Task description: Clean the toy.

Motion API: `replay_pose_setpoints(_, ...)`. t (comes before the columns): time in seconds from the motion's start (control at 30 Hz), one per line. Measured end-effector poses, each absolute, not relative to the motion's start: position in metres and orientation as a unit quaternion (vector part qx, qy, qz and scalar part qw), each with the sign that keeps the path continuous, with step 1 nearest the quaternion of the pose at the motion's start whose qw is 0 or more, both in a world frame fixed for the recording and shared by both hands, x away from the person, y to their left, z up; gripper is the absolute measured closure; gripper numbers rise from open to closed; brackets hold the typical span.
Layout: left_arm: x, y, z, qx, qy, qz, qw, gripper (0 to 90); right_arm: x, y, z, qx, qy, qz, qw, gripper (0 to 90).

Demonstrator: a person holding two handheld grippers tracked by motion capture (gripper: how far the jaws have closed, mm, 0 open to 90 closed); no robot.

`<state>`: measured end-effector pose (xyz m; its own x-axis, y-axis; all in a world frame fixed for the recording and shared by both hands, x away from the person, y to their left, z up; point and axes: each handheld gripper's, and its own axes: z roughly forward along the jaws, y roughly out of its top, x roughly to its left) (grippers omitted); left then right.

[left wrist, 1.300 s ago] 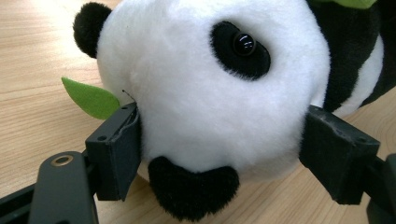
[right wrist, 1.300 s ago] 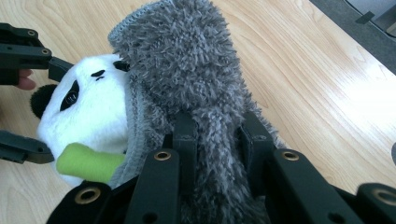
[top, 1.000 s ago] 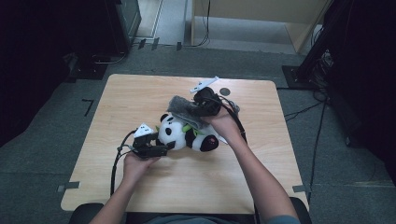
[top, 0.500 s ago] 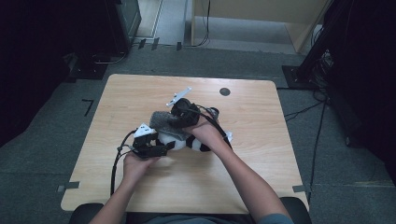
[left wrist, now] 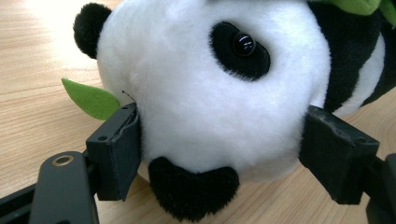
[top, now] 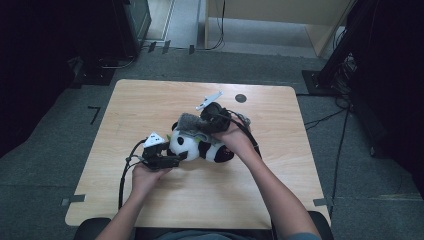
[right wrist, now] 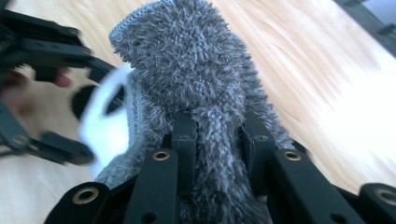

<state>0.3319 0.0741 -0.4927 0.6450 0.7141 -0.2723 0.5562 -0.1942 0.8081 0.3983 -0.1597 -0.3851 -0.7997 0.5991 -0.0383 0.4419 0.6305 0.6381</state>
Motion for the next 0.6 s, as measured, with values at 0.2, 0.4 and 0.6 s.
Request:
replay_pose_setpoints(0.2, 0.333, 0.075, -0.494, 0.767, 0.409, 0.080, 0.488, 19.9, 0.401, -0.186, -0.382, 0.318, 0.881, 0.322, 0.137, 72.6)
replay_pose_setpoints(0.4, 0.335, 0.076, -0.495, 0.766, 0.401, 0.083, 0.495, 19.7, 0.395, -0.198, -0.383, 0.329, 0.873, 0.331, 0.140, 73.5)
replay_pose_setpoints(0.6, 0.335, 0.076, -0.495, 0.766, 0.403, 0.084, 0.493, 20.2, 0.389, -0.196, -0.375, 0.332, 0.863, 0.358, 0.129, 74.1)
